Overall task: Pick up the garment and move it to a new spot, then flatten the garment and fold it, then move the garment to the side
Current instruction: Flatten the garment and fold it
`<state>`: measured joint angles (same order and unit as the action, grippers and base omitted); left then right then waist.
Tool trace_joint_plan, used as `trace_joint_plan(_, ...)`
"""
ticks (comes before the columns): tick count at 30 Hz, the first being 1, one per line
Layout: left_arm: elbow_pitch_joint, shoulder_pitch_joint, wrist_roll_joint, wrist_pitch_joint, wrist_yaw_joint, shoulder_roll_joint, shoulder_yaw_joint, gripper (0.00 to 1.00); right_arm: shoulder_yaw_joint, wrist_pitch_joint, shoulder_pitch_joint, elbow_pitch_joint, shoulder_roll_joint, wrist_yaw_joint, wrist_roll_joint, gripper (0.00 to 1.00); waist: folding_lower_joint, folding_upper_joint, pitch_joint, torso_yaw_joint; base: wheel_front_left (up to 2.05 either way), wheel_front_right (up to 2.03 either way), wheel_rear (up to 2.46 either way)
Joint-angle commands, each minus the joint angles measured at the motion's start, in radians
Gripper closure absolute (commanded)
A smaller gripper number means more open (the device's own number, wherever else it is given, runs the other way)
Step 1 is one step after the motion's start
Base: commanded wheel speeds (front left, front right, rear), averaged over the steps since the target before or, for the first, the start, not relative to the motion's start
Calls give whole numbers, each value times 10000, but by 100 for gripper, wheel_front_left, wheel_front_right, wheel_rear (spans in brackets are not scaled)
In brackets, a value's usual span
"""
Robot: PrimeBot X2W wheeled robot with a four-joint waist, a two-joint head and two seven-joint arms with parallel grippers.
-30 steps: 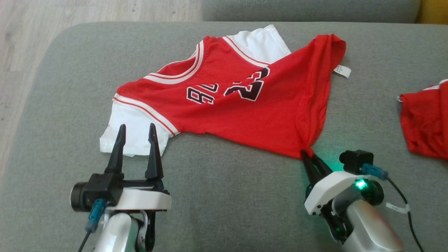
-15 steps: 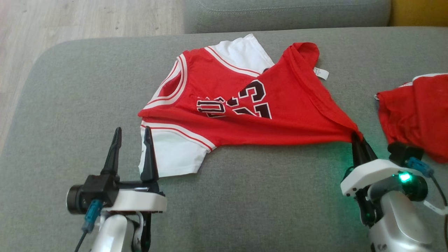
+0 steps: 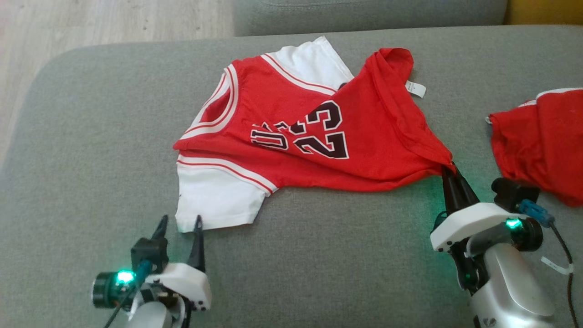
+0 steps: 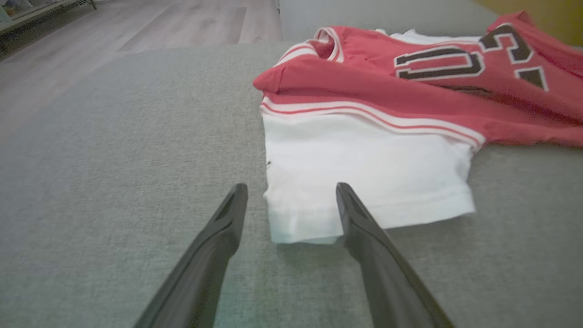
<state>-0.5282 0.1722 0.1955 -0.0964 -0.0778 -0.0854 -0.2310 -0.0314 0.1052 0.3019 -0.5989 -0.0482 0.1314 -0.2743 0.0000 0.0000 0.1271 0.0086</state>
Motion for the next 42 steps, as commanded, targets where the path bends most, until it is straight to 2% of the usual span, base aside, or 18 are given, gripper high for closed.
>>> trace_joint_plan(1, 168, 658, -71, 20, -105, -186, 270, 0, -290, 28, 193, 365, -20, -7, -84, 100, 0, 0, 40, -52, 0, 0, 0)
trace_joint_plan(12, -1085, 1334, 158, 264, -155, -395, 424, 0, -575, -28, 191, 807, -20, -7, -215, 100, 0, 0, 356, -339, 0, 0, 0)
trace_joint_plan(17, -1822, 1602, 283, 1028, 147, -448, 259, 0, -621, -84, 194, 1077, -20, -7, -195, 100, 0, 0, 545, -405, 0, 0, 0)
trace_joint_plan(18, -1946, 1638, 307, 1221, 238, -461, 207, 30, -632, -101, 191, 1125, -20, -7, -189, 100, 0, 0, 562, -415, 0, 0, 0)
trace_joint_plan(19, -2035, 1674, 318, 1341, 303, -488, 169, 99, -635, -118, 191, 1174, -20, -7, -185, 100, 0, 0, 578, -424, 0, 0, 0)
trace_joint_plan(24, -2101, 1738, 389, 1224, 465, -556, 101, 100, -523, -115, 151, 1314, -20, -7, -200, 100, 0, 0, 468, -412, 0, 0, 0)
trace_joint_plan(31, -1258, 1662, 770, -230, 638, -409, 351, 100, -326, -78, 77, 1340, -20, -7, -149, 100, 0, 0, 48, -310, 0, 0, 0)
trace_joint_plan(36, 1, 1504, 1052, -1271, 814, -337, 580, 100, -275, -23, 90, 1437, -20, -7, -136, 100, 0, 0, -307, -247, 0, 0, 0)
trace_joint_plan(42, 1935, 1369, 1178, -1600, 758, -329, 974, 100, -332, 64, 312, 1814, -20, -7, -81, 100, 0, 0, -678, -198, 0, 0, 0)
